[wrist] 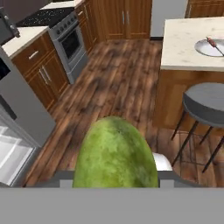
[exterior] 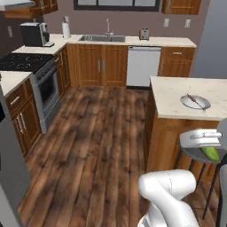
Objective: Pick up the kiwi and mango from the fridge and place one fruit on each plate on the dining counter.
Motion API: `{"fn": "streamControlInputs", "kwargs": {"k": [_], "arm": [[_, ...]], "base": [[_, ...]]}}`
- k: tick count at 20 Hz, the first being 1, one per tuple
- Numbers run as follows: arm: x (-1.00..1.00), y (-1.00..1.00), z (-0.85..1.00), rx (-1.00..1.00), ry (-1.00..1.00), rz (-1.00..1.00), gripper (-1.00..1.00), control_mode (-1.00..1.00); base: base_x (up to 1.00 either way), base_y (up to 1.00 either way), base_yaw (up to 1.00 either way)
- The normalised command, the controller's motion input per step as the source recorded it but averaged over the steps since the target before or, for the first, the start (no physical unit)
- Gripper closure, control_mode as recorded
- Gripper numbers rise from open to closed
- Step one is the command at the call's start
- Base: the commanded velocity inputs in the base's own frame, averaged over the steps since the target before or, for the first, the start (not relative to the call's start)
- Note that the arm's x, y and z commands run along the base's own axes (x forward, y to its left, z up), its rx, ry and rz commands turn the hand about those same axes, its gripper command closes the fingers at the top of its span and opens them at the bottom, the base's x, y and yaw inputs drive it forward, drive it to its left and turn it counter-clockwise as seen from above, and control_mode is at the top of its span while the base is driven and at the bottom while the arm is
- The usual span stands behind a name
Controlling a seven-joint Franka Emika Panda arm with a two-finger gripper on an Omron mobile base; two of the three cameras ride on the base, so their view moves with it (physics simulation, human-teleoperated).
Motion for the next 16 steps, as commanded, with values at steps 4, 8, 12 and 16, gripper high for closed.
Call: {"fn": "streamControlInputs", "kwargs": {"k": [4,8,12,16], "arm": [[0.0,0.0,0.0,0.0,0.0,0.0,1.0,1.0],[0.0,0.0,0.0,0.0,0.0,0.0,1.0,1.0],[0.0,0.0,0.0,0.0,0.0,0.0,1.0,1.0],[0.0,0.0,0.0,0.0,0.0,0.0,1.0,1.0]], "base": [[0.37,-0.86,-0.35],[0.6,-0.77,-0.31],[0.77,-0.67,-0.28],[0.72,-0.66,-0.28]]}}
